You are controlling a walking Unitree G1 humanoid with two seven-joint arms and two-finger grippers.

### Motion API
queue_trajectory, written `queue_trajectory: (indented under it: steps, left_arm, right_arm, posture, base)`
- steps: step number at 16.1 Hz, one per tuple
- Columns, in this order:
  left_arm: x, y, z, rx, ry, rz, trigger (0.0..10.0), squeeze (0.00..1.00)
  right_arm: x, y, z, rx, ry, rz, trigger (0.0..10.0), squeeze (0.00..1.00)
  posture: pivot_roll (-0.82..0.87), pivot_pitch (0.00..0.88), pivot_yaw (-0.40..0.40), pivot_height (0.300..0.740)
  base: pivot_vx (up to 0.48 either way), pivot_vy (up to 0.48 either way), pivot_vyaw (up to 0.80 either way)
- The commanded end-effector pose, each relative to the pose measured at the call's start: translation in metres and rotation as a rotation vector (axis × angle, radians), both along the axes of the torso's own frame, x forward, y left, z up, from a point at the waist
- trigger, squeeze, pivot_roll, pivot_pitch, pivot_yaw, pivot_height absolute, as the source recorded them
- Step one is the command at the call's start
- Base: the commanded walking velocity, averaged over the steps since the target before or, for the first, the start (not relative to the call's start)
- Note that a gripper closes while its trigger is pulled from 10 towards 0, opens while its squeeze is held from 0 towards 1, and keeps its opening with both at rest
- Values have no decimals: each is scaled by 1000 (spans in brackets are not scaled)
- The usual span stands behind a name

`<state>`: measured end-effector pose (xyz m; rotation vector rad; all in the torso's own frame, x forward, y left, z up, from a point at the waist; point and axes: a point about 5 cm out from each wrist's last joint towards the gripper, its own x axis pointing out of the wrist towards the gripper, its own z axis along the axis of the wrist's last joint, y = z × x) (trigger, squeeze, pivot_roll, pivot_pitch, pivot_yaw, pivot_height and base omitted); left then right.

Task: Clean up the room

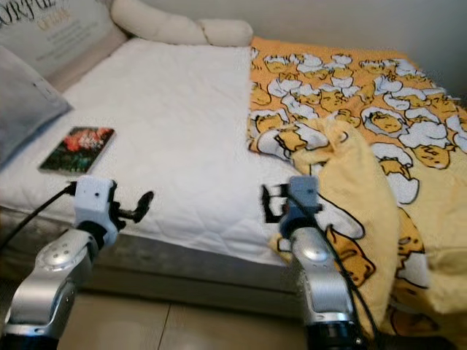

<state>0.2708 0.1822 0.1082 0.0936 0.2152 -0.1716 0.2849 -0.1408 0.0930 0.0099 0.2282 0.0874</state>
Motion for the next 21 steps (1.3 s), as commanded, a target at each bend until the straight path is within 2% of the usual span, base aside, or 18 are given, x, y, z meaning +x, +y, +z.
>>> queue_trajectory:
  steps: [1,5,7,12,16,19,21]
  left_arm:
    - [2,4,5,-8,-19,12,10000,0]
    - [0,4,4,-10,-19,16,10000,0]
    - [3,10,6,-13,-24,35,10000,0]
    - [3,10,7,-15,-28,30,10000,0]
    - [4,11,6,-15,-27,34,10000,0]
    - [4,12,7,-15,-28,35,10000,0]
    - [4,14,6,-12,-26,41,10000,0]
  right_arm:
    - [2,4,3,-4,2,21,10000,1000]
    - [3,-1,3,7,9,-1,10000,1000]
    - [5,3,5,-24,-2,27,10000,1000]
    - [5,4,5,-24,-1,33,10000,1000]
    - [7,5,3,-28,15,42,10000,1000]
    - [5,6,1,-21,25,41,10000,1000]
    - [5,9,2,-36,16,60,10000,1000]
  posture:
    - [3,0,-1,740]
    - [20,0,-10,740]
    - [5,0,0,740]
    - [19,0,-3,740]
    - [12,0,6,740]
    - [19,0,1,740]
    - [12,0,4,740]
  base:
    - [0,0,-638]
    - [0,0,-619]
    - [0,0,0]
    - [0,0,0]
    - [286,0,0]
    - [337,0,-715]
    - [339,0,0]
